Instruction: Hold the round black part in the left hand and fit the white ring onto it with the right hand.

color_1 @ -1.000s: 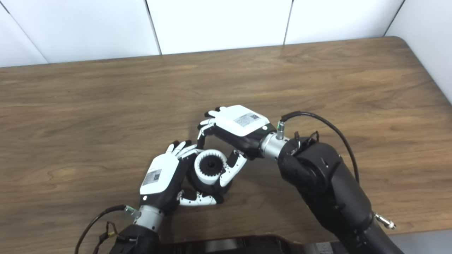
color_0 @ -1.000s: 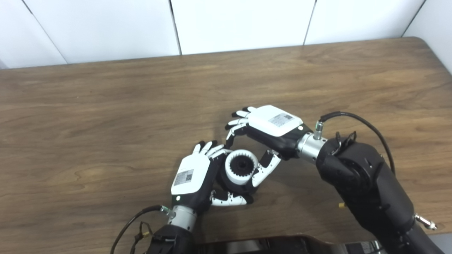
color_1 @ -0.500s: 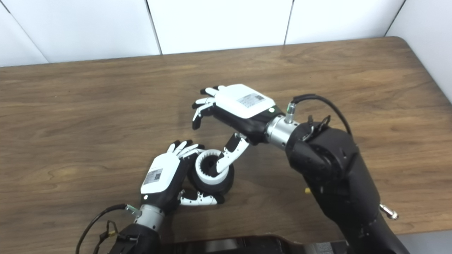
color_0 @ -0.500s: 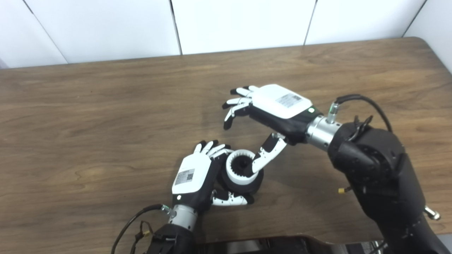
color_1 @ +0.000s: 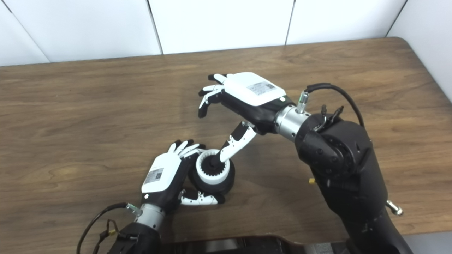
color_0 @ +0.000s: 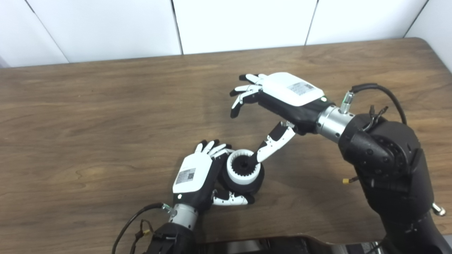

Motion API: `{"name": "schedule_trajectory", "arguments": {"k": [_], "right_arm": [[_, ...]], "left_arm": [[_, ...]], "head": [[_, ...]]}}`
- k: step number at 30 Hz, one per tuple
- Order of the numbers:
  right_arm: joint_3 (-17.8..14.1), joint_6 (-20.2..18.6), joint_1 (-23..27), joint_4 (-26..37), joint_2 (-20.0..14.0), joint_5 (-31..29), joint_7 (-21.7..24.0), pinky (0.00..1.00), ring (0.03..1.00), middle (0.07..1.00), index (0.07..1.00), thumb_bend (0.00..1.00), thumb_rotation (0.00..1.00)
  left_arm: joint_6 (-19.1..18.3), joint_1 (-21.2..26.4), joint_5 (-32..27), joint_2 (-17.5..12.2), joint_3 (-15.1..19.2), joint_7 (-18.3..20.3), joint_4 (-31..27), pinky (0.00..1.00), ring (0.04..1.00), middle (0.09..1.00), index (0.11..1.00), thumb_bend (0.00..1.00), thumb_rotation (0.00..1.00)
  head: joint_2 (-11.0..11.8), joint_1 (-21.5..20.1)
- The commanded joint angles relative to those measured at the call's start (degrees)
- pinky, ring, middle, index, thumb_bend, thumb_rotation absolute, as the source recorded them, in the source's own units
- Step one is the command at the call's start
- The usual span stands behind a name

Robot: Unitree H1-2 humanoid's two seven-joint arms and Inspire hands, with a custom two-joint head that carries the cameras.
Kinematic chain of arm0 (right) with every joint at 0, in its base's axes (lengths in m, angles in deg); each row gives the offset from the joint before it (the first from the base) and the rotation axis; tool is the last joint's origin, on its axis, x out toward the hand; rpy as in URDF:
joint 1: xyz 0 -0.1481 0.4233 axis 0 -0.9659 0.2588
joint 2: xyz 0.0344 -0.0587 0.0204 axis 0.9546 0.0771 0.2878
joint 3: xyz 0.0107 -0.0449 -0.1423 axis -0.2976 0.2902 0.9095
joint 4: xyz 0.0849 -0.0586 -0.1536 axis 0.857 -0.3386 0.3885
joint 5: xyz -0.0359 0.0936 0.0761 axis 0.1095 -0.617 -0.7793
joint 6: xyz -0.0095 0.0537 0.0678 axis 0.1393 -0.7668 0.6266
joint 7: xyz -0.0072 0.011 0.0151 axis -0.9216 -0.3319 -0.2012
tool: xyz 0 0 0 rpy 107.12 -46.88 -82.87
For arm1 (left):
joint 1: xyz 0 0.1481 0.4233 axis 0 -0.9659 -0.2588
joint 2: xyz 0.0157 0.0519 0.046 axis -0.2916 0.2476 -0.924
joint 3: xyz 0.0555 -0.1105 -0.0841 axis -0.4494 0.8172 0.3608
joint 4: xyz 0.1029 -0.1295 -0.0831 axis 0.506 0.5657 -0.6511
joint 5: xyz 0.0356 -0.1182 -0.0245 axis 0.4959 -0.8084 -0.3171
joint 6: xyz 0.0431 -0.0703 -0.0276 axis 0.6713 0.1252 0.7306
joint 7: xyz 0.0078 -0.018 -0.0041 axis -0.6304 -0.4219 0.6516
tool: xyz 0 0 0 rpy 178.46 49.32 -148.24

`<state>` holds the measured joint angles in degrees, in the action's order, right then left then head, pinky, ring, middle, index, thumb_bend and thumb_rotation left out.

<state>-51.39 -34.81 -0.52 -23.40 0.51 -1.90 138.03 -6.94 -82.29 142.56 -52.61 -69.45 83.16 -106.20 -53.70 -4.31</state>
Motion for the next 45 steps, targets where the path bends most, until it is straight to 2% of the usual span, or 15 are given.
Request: {"name": "schedule_trajectory", "arguments": {"k": [1,5,11,18,24,28,36,42,45], "right_arm": [[-0.8,-0.1,2.0,1.2,-0.7,-0.5,-0.7,1.00,1.000,0.892,0.683,1.00,0.43],[-0.9,-0.2,1.7,1.2,-0.6,-0.2,-0.8,1.00,1.000,0.893,0.683,1.00,0.44],[-1.1,-0.2,1.4,1.1,-0.6,-0.7,-1.2,1.00,1.000,0.891,0.682,1.00,0.44],[-1.3,0.0,1.2,0.7,-0.6,-0.9,-1.6,1.00,1.000,0.889,0.678,1.00,0.45],[-1.4,-0.2,1.1,0.2,-0.4,-0.9,-1.9,1.00,1.000,0.890,0.675,1.00,0.45],[-1.5,0.2,1.2,-0.4,-0.6,-1.1,-2.5,1.00,1.000,0.890,0.674,1.00,0.45],[-1.4,0.0,1.8,-1.0,-0.5,-0.2,-2.4,1.00,1.000,0.894,0.676,1.00,0.43],[-1.4,-0.1,1.6,-1.6,-0.2,-0.2,-2.8,1.00,1.000,0.895,0.677,1.00,0.43],[-1.2,0.0,1.5,-2.0,-0.1,0.2,-3.1,1.00,1.000,0.896,0.679,1.00,0.43]], "left_arm": [[-2.1,-0.2,2.6,1.6,-0.8,3.5,-0.2,1.00,0.971,0.906,0.676,0.86,0.34],[-4.1,0.0,5.6,1.7,-1.0,6.6,-0.9,1.00,0.975,0.931,0.799,0.95,0.43],[-5.5,0.4,9.6,1.8,-1.0,11.5,-1.6,1.00,0.987,0.957,0.903,0.99,0.51],[-6.1,0.3,11.2,2.4,-0.3,13.0,-1.6,1.00,0.989,0.967,0.994,1.00,0.52],[-6.3,0.5,11.4,2.5,0.3,13.2,-1.3,1.00,0.999,0.982,1.000,1.00,0.51],[-6.9,0.9,11.6,2.6,0.7,15.2,-1.6,1.00,1.000,0.999,1.000,1.00,0.50],[-6.4,1.7,13.1,2.2,1.8,16.1,-2.1,1.00,1.000,1.000,1.000,1.00,0.52],[-6.5,2.4,13.3,2.5,3.9,18.4,-4.4,1.00,1.000,0.994,1.000,1.00,0.51],[-6.0,3.0,11.3,2.4,5.6,19.3,-6.1,1.00,0.993,0.984,1.000,1.00,0.52]], "head": [[-0.1,-0.1],[-0.1,-0.1],[0.0,-0.1],[0.1,0.2],[0.2,0.3],[0.4,0.5],[0.8,0.9],[1.3,1.6],[1.4,1.9]]}}
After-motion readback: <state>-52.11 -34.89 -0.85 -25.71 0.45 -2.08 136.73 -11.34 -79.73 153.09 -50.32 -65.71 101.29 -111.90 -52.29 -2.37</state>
